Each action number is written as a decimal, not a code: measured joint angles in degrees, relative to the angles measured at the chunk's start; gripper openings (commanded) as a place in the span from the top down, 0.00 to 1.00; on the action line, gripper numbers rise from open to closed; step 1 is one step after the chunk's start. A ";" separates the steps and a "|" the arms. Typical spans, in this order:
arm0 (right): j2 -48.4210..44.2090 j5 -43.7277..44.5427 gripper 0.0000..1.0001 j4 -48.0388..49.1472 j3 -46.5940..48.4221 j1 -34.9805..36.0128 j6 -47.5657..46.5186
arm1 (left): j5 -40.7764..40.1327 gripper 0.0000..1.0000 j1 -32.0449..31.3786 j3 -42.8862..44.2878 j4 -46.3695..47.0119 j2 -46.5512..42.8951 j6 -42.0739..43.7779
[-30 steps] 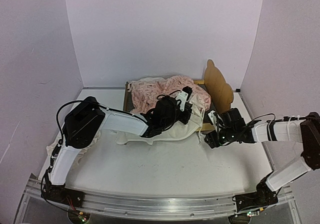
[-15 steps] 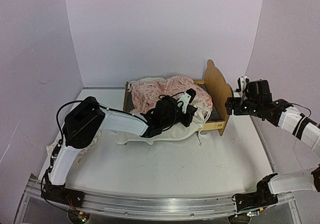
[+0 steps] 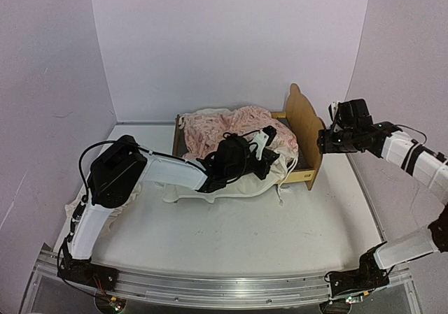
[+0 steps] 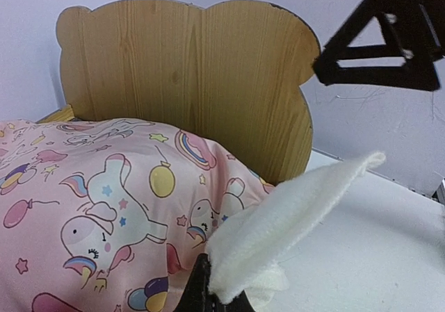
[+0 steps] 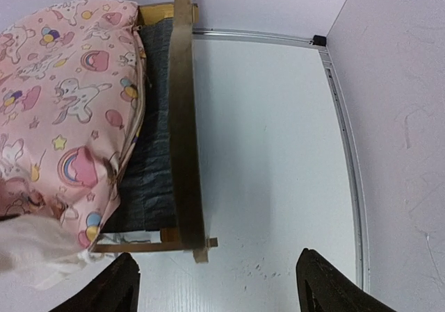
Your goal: Set up the pet bed
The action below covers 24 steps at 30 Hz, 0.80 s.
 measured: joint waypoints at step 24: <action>11.61 -13.35 1.00 4.70 5.97 -1.38 -3.37 | 0.52 0.92 -0.70 7.61 -5.60 7.02 3.58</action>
